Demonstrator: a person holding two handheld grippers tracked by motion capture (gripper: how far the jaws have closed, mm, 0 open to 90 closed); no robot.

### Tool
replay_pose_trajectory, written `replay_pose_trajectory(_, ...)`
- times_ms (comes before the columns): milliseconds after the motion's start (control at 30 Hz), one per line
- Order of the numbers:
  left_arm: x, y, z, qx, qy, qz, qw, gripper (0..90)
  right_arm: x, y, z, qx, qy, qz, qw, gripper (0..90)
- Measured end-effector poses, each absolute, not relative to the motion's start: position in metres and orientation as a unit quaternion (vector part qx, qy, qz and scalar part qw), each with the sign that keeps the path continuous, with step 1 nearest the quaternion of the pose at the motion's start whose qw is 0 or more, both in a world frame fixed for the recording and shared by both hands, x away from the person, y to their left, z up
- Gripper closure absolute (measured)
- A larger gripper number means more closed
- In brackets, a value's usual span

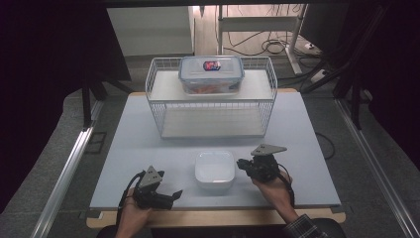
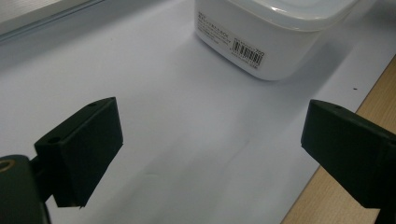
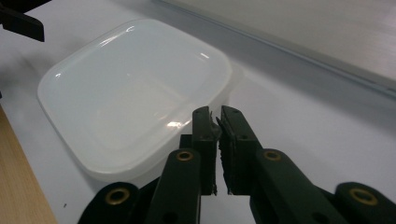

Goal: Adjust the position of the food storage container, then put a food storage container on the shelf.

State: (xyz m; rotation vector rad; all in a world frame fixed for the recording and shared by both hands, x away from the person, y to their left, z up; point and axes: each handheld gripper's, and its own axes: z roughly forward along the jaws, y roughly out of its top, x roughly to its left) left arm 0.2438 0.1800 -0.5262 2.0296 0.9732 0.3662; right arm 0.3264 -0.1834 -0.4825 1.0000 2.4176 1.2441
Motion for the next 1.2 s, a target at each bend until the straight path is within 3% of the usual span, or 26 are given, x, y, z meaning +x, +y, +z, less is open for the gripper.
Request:
replay_pose_trajectory(100,0.244,0.18,-0.526,0.808,0.394,0.134,0.417,6.3,0.325,-0.189,-0.479,0.338,0.827,0.434,0.115,72.5)
replay_pose_trajectory(367,0.244,0.181,-0.526,0.808,0.394,0.131,0.418,7.2,0.318,-0.2,-0.478,0.307,0.841,0.429,0.12,37.7)
replay_pose_trajectory(400,0.244,0.181,-0.526,0.808,0.393,0.133,0.418,7.1,0.316,-0.201,-0.479,0.3,0.842,0.433,0.117,29.0)
replay_pose_trajectory(433,0.244,0.181,-0.526,0.808,0.393,0.133,0.417,7.1,0.316,-0.201,-0.479,0.3,0.842,0.433,0.117,29.0)
replay_pose_trajectory(533,0.244,0.18,-0.527,0.811,0.389,0.14,0.414,7.0,0.312,-0.207,-0.481,0.304,0.835,0.446,0.11,16.4)
replay_pose_trajectory(700,0.244,0.18,-0.527,0.811,0.389,0.138,0.414,6.9,0.311,-0.215,-0.487,0.319,0.832,0.442,0.106,9.3)
replay_pose_trajectory(1200,0.245,0.178,-0.527,0.806,0.398,0.115,0.423,6.4,0.309,-0.214,-0.494,0.321,0.836,0.435,0.089,4.8)
